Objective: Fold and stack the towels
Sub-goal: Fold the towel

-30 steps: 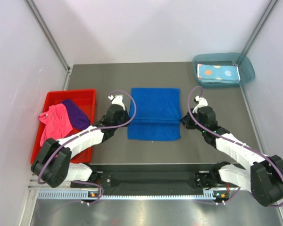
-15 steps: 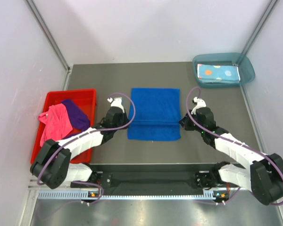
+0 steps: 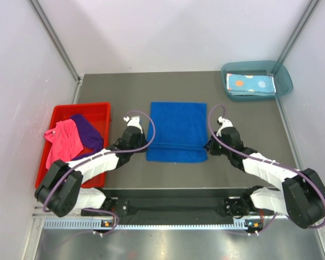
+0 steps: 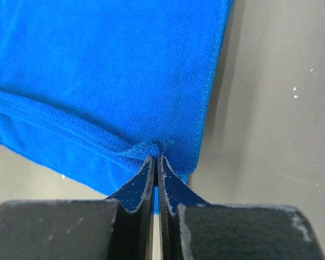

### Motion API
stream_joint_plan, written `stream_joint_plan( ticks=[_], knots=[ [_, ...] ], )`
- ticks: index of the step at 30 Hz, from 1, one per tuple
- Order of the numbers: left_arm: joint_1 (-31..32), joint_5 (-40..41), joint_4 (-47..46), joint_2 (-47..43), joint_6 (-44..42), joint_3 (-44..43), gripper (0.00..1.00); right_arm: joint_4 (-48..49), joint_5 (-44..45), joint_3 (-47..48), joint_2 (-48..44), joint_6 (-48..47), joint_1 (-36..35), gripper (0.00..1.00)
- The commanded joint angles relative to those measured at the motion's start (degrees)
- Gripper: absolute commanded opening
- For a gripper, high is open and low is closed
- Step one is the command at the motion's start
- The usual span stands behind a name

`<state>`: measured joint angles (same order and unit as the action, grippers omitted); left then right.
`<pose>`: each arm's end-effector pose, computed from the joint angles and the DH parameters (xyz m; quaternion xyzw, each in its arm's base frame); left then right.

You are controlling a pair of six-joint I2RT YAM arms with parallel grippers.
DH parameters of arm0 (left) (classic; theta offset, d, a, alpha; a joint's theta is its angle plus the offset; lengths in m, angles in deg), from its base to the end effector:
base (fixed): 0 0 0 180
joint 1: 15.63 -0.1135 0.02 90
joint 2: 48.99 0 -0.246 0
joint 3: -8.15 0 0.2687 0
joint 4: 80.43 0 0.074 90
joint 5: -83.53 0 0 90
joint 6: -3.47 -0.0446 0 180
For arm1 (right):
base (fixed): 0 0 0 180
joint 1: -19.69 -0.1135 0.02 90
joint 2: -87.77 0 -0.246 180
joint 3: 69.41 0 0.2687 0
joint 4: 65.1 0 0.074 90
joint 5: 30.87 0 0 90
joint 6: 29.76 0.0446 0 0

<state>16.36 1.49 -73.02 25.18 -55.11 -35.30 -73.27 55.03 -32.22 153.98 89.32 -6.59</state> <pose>0.2381 -0.1414 0.1399 -0.0259 0.8973 -0.1762 0.4040 0.2229 0.1136 0.1366 0.0060 0.8952 0.2348 0.3787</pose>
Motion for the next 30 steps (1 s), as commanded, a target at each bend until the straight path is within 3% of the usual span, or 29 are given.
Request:
stream_joint_plan(
  ticks=[1,8,12,22,27,30],
  knots=[
    [0.53,-0.40,-2.67,0.71,0.84,1.28,0.00,2.03,1.55,-0.21,0.76,0.80,-0.70,0.00],
    [1.23,-1.37,-2.85,2.47,1.54,1.63,0.05,2.12,1.29,-0.47,1.37,0.98,-1.23,0.10],
    [1.67,-2.16,-2.15,1.51,2.15,1.63,0.18,1.16,1.20,-0.39,0.15,1.07,-1.23,0.22],
    [1.76,-3.04,12.34,-9.74,1.72,-5.21,0.22,-7.19,3.83,2.25,-8.03,0.80,-1.40,0.36],
    [1.67,-3.48,15.08,-9.40,1.54,-8.56,0.22,-7.90,3.92,4.44,-6.46,0.63,-1.93,0.38],
    [1.76,-4.89,15.86,-7.29,1.80,-10.23,0.15,-7.46,3.83,5.15,-4.26,0.71,-2.72,0.38]
  ],
)
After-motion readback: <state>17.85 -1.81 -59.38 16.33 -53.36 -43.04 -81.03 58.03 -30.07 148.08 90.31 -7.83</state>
